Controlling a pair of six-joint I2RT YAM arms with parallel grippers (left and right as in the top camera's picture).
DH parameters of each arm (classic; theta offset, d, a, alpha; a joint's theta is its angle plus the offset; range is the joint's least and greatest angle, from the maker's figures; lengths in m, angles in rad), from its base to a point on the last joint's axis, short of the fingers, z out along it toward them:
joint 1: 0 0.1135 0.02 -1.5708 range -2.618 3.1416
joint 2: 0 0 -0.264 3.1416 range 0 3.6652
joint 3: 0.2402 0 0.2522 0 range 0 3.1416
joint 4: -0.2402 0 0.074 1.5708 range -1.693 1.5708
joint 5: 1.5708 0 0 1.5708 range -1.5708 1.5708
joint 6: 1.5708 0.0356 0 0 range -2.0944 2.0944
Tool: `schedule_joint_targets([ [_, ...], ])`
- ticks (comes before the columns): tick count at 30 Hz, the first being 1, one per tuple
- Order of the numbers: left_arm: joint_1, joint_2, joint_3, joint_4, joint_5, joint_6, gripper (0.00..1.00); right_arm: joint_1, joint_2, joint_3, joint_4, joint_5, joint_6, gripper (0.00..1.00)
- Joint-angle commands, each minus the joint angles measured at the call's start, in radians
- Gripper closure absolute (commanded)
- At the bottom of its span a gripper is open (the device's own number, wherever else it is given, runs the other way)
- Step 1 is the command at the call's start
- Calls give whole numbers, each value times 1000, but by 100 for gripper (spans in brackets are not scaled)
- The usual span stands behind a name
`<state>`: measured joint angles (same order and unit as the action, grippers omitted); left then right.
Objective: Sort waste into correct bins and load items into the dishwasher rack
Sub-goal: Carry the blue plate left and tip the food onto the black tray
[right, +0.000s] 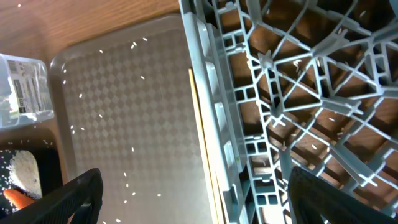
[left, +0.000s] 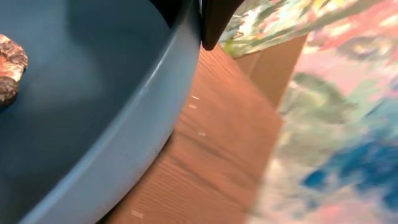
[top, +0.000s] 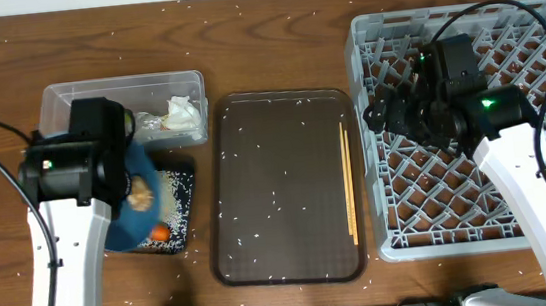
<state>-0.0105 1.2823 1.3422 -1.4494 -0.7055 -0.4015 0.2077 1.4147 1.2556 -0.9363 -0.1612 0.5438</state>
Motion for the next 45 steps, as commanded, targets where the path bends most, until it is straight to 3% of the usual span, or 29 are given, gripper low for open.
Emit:
schedule_joint_targets([
  [1,5,18,3,-5,-203,-129,94,-11,-1,5,8,-5,-10,11],
  [12,-10,257,0,-116,-332,-319,94,-10,-1,5,16,-16,-11,11],
  [34,-83,296,-5,-67,-464,-320,94,-11,-1,5,24,-83,-27,12],
  [45,-147,315,-19,-25,-470,-233,94,-11,-1,5,11,-94,-37,12],
])
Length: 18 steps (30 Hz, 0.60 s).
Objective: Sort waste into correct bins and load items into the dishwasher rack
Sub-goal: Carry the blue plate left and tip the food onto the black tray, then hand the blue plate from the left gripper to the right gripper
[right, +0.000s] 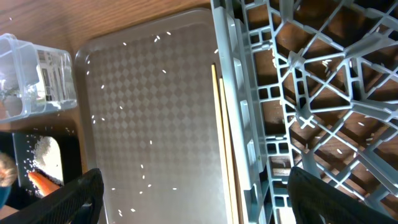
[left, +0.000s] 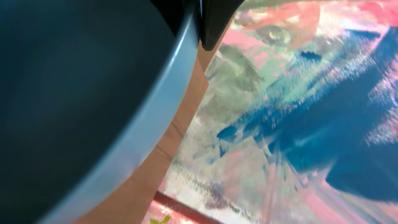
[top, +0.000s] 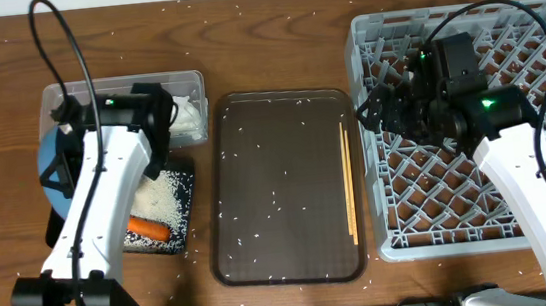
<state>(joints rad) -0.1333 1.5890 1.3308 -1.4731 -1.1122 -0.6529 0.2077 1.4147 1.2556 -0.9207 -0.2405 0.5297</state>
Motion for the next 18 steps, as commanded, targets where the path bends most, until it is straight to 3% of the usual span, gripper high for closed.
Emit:
schedule_joint_targets([
  [1,-29,8,-8,6,-63,7,94,-11,-1,5,-6,-15,-23,12],
  [9,-42,11,-7,-11,-43,-36,94,-11,-1,5,-7,-14,-23,12],
  [16,-41,-86,43,-71,171,-33,94,-11,-1,5,-2,-15,-51,12],
  [18,-41,-141,75,-61,279,27,94,-11,-1,5,8,-29,-88,12],
])
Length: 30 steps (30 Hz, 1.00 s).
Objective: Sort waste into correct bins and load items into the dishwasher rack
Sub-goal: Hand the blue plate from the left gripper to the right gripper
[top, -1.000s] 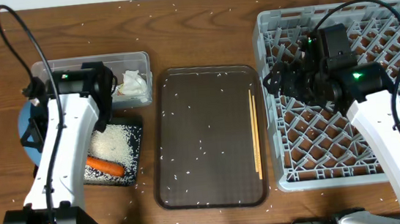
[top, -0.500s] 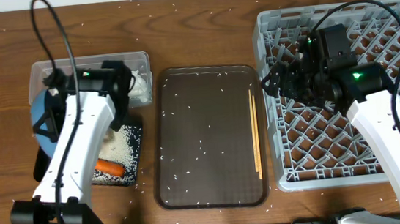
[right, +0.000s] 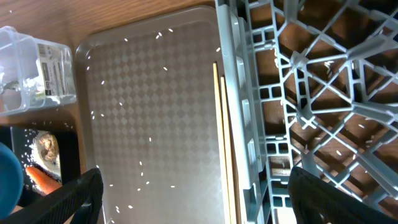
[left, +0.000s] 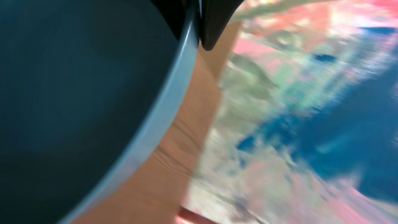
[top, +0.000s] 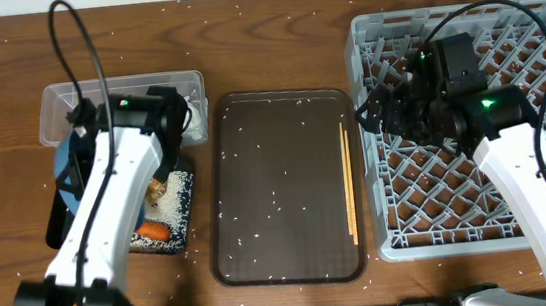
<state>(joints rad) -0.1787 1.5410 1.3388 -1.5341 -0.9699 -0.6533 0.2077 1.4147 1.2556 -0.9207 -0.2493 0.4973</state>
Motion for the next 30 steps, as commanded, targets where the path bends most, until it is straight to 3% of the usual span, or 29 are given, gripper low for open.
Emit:
schedule_joint_targets([
  [1,4,-125,82,19,211,81,93,-11,-1,5,17,-39,-81,12],
  [8,4,-352,101,303,770,469,94,-10,-1,5,155,-451,-245,17],
  [15,-6,-420,101,458,978,521,94,14,-6,5,280,-765,-267,19],
  [25,-113,-399,100,510,1071,526,94,181,-8,5,351,-621,-249,21],
  [30,-164,-398,100,538,1071,526,94,243,-8,5,367,-511,-255,35],
])
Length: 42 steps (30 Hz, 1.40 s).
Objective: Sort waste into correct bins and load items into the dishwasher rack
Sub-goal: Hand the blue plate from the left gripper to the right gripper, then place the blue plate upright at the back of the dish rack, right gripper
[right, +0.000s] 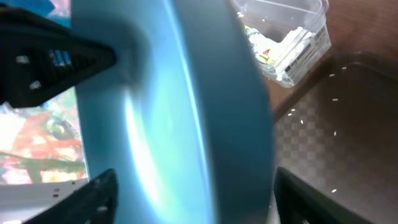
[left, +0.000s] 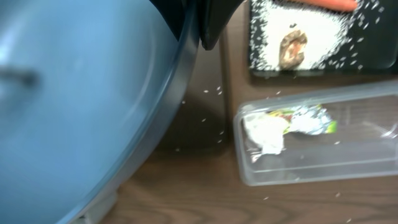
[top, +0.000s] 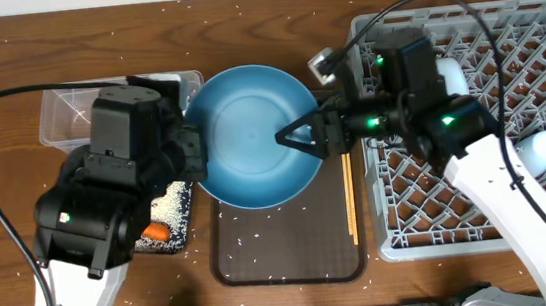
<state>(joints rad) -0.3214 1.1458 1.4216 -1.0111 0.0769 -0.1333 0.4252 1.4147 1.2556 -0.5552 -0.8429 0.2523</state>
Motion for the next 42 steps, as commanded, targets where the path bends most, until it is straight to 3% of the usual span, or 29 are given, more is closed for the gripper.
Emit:
schedule_joint_targets([
  [1,-31,-3,18,19,24,6,94,34,-8,5,-3,105,-10,42],
  [3,-44,-3,18,27,24,6,94,41,-8,5,-10,126,-10,59],
  [7,-51,-3,18,41,24,6,94,41,-9,5,-22,128,-10,79],
  [11,-51,-3,18,48,24,6,93,40,-10,5,-29,130,-12,89],
  [14,-51,-3,18,52,24,5,83,40,-13,5,-39,161,-14,98],
  [20,-51,-5,18,53,12,6,43,40,-51,5,-114,454,-14,99],
  [22,-50,-7,18,53,11,6,35,35,-77,5,-149,591,-14,99],
  [32,-50,-37,18,68,13,5,34,-179,-229,5,-279,1238,39,99],
  [38,-50,-39,18,68,13,5,34,-336,-236,5,-214,1537,22,99],
  [42,-50,-39,18,67,13,5,34,-388,-199,5,-81,1712,-53,99],
])
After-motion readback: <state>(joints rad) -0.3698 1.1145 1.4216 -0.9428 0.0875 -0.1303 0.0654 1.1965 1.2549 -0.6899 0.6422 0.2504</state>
